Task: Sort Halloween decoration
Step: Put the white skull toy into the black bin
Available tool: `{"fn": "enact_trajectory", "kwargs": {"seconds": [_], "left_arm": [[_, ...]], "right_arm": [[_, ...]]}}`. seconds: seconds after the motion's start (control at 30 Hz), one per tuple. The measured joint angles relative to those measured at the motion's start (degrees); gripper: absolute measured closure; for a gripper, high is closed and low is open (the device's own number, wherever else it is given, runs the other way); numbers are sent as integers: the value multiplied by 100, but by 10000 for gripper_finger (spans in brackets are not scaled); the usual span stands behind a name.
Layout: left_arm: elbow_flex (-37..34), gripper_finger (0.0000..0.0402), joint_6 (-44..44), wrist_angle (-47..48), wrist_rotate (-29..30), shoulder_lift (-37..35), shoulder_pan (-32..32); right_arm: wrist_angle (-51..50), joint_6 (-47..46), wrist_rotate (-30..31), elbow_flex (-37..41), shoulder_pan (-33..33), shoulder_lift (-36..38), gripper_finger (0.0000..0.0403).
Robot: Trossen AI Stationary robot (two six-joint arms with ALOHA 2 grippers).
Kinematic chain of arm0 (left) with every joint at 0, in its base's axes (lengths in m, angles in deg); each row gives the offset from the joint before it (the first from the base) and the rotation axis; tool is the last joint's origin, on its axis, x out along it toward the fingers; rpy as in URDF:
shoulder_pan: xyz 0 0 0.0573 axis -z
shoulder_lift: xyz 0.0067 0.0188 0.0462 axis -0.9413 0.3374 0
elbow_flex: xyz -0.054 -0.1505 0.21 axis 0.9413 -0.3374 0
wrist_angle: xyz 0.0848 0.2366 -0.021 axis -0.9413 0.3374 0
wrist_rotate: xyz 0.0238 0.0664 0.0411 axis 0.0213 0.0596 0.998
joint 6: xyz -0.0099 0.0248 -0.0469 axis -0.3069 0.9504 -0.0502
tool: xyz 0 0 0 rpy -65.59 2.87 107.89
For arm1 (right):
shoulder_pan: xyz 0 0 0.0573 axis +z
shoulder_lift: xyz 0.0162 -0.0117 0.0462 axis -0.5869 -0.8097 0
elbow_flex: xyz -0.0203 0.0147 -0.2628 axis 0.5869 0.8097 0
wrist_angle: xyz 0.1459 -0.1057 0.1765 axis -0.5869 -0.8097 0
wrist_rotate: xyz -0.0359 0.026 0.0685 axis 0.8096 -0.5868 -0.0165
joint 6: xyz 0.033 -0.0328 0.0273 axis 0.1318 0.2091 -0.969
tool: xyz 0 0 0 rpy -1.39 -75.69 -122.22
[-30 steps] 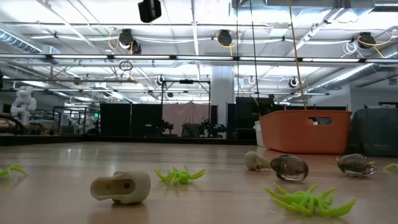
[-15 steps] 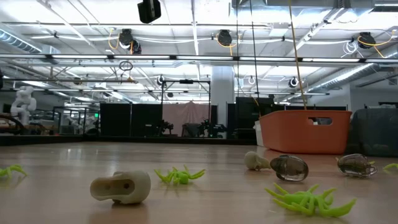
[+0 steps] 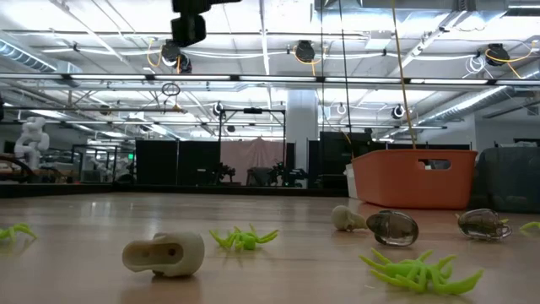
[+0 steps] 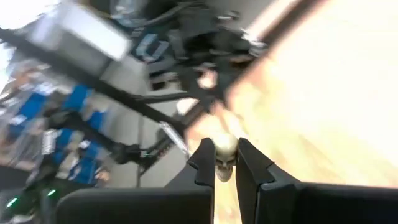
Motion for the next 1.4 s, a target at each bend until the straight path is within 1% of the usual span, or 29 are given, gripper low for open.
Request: {"fn": "enact_trajectory", "kwargs": {"seconds": [0.17,0.33,0.47,0.57,0.73,0.83,1.0,1.13,1.27,1.4], "left_arm": [[0,292,1,840,157,0,317],[0,292,-46,1629,675,0,666],[0,292,-200,2145,1159,0,926],[0,292,-345,2386,1396,0,1079],[0,292,-326,2373,1596,21,1283],[0,292,-166,2359,1616,127,1337],[0,292,-260,2325,1621,411,1451],[0,292,-459,2328,1614,634,1571],[-2,292,-640,2328,1583,826,1667],[-2,292,-649,2324,1571,962,1759]], "right_arm": [[-1232,-545,407,0,0,312,397],[-2376,-876,792,0,-5,495,397],[-3531,-1242,1177,0,-11,505,397],[-4435,-1426,1423,1,-15,436,397],[-5624,-1695,1649,52,-118,254,397],[-5596,-1815,1552,393,-278,290,397],[-5561,-2012,815,1355,-588,330,397],[-5199,-2115,559,2074,-708,342,396],[-4564,-2091,513,2590,-781,341,387],[-4231,-2300,602,3011,-886,321,368]]}}
